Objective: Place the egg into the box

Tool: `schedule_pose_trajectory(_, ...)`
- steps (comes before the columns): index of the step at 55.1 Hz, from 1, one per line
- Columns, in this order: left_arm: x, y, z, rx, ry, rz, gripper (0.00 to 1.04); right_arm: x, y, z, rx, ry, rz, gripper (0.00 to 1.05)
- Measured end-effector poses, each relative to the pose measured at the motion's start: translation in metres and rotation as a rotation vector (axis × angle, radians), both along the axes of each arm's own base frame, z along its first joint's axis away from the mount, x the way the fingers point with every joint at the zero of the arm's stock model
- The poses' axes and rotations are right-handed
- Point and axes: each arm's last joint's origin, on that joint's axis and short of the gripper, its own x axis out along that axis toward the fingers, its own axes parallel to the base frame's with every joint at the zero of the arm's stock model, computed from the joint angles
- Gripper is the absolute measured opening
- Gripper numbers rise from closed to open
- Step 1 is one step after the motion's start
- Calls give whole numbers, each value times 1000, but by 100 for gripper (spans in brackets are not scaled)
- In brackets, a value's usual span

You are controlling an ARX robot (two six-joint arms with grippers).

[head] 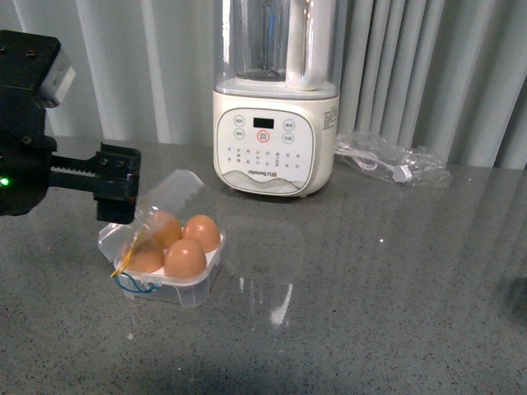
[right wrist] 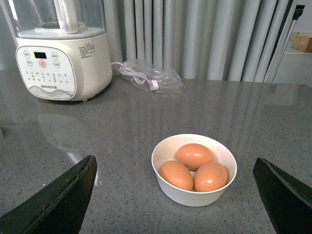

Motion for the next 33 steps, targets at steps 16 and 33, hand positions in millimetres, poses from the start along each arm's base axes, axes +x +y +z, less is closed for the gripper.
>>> schedule_pose_trajectory(16, -28, -22, 29, -47, -56, -94, 98, 0, 0, 0, 0, 0, 0, 97)
schedule_pose_trajectory(33, -98, -14, 59, -20, -170, -108, 98, 0, 0, 0, 0, 0, 0, 97)
